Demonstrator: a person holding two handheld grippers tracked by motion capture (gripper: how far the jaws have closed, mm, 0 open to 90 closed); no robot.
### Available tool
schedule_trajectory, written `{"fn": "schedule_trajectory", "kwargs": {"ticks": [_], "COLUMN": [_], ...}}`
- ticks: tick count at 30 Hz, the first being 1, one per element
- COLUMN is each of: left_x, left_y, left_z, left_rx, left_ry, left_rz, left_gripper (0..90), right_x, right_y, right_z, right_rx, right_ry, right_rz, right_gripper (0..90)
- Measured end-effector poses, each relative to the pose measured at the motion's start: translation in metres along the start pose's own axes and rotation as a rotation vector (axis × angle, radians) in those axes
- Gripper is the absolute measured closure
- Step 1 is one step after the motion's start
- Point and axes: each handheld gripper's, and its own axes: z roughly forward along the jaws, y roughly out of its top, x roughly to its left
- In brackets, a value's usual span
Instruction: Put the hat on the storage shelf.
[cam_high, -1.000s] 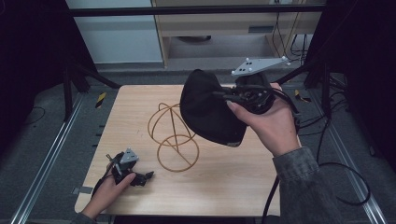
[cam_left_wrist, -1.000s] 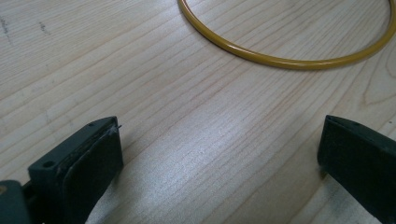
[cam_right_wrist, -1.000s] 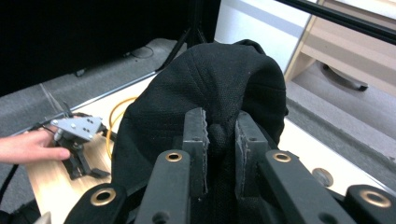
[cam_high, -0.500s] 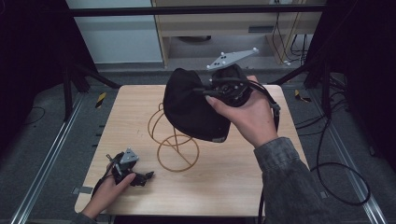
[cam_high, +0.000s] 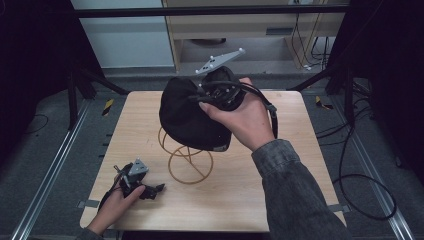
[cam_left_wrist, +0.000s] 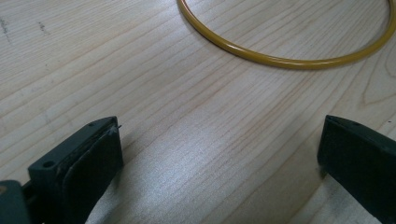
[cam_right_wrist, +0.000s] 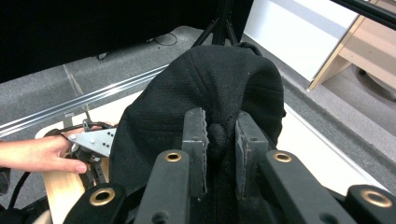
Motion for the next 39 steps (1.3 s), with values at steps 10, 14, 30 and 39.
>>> {"fn": "schedule_trajectory", "kwargs": {"ticks": [10, 14, 30, 39], "left_x": [0.0, 0.0, 0.0, 0.0], "left_y": [0.0, 0.0, 0.0, 0.0], "left_z": [0.0, 0.0, 0.0, 0.0], "left_rx": [0.0, 0.0, 0.0, 0.001], "left_ry": [0.0, 0.0, -0.001, -0.001], "left_rz": [0.0, 0.0, 0.0, 0.001], "left_gripper": [0.0, 0.0, 0.0, 0.0], "right_x": [0.002, 0.0, 0.002, 0.006], "right_y": [0.002, 0.001, 0.004, 0.002], "right_z": [0.017, 0.026, 0.043, 0.06], "right_rx": [0.024, 0.034, 0.069, 0.09], "right_ry": [0.001, 0.009, 0.041, 0.069], "right_rz": [-0.01, -0.004, -0.006, -0.001], "right_gripper": [77.4, 77.4, 77.0, 76.5]}}
